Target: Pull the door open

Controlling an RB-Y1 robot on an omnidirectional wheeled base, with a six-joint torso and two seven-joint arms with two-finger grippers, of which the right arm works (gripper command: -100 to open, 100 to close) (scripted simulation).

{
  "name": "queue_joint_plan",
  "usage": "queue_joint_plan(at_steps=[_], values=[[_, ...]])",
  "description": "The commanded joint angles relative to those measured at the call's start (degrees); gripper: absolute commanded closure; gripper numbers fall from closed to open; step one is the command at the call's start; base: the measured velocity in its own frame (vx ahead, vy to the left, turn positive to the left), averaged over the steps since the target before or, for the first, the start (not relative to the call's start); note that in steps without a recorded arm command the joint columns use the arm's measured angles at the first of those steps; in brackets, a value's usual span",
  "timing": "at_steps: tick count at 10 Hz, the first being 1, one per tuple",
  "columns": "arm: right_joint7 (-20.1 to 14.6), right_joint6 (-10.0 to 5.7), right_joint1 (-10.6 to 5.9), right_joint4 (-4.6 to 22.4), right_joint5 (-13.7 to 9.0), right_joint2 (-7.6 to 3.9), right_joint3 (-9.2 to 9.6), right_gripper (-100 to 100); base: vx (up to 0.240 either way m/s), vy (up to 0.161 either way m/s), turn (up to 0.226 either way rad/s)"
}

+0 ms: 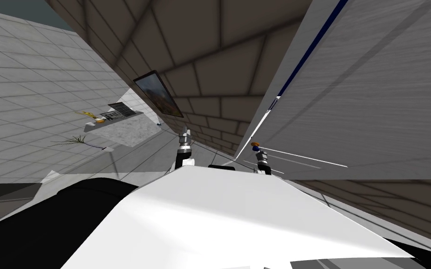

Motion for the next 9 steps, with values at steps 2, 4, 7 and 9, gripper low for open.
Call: queue_joint_plan(at_steps=[2, 4, 7, 9], values=[[-4.15, -0.26, -0.56, -0.26, -0.92, 0.47, 0.92, 100, -0.038, -0.011, 0.05], [-6.92, -0.13, -0.55, -0.33, -1.67, 0.47, 1.1, 100, -0.032, -0.011, 0.044], [-9.51, 0.0, -0.55, -0.4, -2.43, 0.46, 1.27, 100, -0.029, -0.013, 0.044], [-9.51, 0.0, -0.55, -0.4, -2.43, 0.46, 1.27, 100, -0.005, -0.002, 0.001]])
